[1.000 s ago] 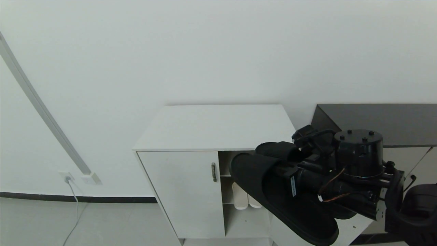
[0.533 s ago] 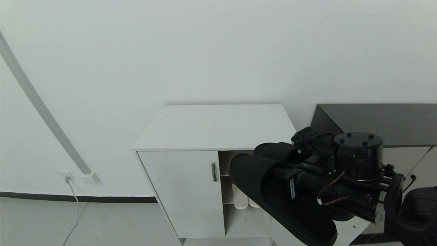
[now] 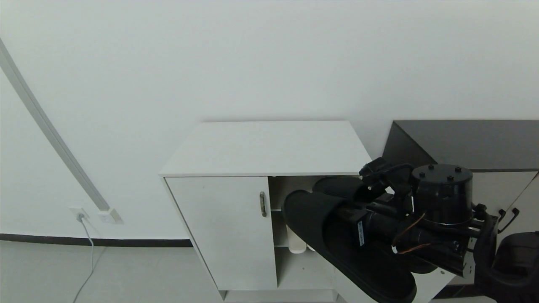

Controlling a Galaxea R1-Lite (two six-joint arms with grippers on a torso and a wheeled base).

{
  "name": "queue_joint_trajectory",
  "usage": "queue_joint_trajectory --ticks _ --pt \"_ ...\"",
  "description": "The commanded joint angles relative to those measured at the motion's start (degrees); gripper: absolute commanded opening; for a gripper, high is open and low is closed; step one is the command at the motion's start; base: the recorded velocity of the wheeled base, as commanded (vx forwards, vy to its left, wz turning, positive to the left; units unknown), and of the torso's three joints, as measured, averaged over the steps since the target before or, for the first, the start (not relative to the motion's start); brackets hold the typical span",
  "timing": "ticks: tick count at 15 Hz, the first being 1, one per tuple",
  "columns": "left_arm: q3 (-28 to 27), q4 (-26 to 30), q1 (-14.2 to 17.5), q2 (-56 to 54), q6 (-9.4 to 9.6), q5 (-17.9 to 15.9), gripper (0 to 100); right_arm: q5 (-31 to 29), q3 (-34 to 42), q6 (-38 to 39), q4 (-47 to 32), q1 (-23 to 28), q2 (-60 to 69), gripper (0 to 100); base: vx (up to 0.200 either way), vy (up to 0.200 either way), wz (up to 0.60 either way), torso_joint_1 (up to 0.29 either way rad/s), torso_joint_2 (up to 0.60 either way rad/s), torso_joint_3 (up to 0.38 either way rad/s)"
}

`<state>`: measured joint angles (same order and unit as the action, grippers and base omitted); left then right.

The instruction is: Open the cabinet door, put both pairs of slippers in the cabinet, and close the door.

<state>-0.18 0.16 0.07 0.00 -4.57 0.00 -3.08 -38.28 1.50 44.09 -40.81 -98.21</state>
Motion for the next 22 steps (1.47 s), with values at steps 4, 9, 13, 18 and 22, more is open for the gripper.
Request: queue_joint_trajectory --ticks 4,9,13,18,22 --pt "0.0 0.0 0.0 0.0 -0.09 0.0 0 0.0 0.0 0.0 0.1 -0.1 -0.8 0 0.0 0.0 0.0 -0.226 0.54 0.314" --pt "0.0 0.0 0.0 0.0 -0.09 0.0 0 0.0 0.8 -0.1 1.7 -0.1 -0.8 0 0.0 0.0 0.0 -0.216 0.54 0.323" --pt "0.0 0.0 0.0 0.0 -0.26 0.0 0 0.0 1.8 -0.1 3.3 -0.4 -0.8 0 0.0 0.0 0.0 -0.195 0.51 0.32" --pt "0.0 0.0 0.0 0.0 -0.35 0.0 0 0.0 2.0 -1.1 4.5 -0.4 -1.9 0 0.0 0.0 0.0 -0.157 0.49 0.323" --pt "0.0 0.0 -0.1 0.0 -0.79 0.0 0 -0.1 2.1 -1.1 5.7 -0.4 -2.6 0 0.0 0.0 0.0 -0.132 0.47 0.347"
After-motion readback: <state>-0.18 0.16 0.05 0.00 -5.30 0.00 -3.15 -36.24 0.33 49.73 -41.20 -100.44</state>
